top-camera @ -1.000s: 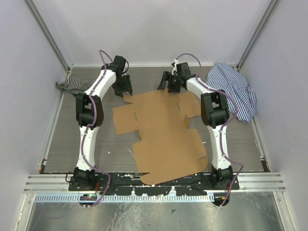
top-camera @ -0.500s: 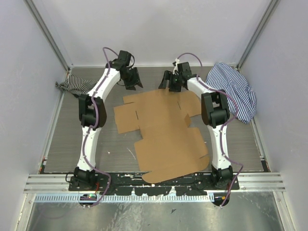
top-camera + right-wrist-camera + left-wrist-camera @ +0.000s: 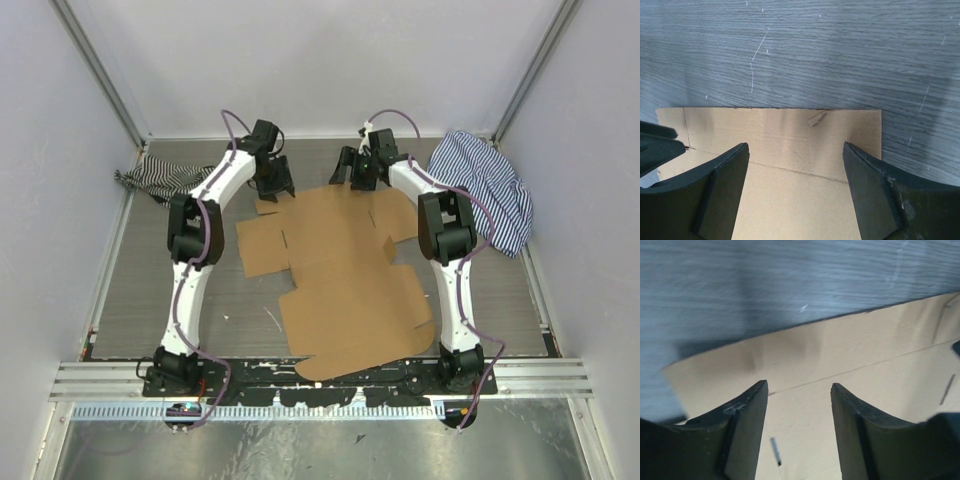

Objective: Fold the paper box

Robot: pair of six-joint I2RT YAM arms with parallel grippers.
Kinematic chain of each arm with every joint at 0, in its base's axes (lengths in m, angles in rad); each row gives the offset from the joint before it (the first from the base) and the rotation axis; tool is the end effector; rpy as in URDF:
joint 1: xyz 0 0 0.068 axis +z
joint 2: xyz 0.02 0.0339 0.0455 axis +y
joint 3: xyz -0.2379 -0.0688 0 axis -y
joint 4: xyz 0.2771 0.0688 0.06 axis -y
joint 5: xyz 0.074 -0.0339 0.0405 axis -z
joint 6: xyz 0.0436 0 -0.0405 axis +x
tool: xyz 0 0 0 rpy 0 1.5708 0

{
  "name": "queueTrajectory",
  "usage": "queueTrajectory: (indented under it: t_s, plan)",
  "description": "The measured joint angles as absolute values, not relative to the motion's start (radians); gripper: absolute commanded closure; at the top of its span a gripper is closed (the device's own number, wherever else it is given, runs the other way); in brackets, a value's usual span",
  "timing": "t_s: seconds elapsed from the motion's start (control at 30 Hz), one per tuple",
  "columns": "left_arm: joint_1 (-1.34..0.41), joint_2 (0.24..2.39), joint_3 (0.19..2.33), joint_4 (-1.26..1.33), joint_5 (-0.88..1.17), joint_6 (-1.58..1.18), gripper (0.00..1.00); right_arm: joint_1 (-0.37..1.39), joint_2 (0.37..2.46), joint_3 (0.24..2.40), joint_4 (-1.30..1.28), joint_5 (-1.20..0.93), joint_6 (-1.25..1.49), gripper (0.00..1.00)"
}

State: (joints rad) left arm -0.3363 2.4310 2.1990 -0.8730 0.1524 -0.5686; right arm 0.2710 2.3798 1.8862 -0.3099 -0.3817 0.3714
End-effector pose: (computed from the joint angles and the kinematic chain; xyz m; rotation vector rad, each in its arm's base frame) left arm 0.5042 -0.1833 0.1587 -0.2692 2.7369 -0.4739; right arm 0.5199 0.1613 0.1169 -0.0672 2.4315 0.7536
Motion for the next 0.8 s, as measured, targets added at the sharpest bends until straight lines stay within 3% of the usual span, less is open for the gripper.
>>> queueTrajectory:
  t_s: [0.2,0.5,0.8]
  plan:
    - [-0.296,2.259,2.009,-0.855,0.049,-0.574,0.28,0.272,2.387,1.897,-0.308,-0.386,0.371,0.18]
    - [-0.193,2.196,1.82,-0.738,0.081,-0.624,0.29,0.272,2.389,1.898,-0.308,-0.387,0.371,0.18]
    - [-0.212,2.222,1.812,-0.69,0.097,-0.63,0.31,0.272,2.389,1.898,-0.308,-0.387,0.371,0.18]
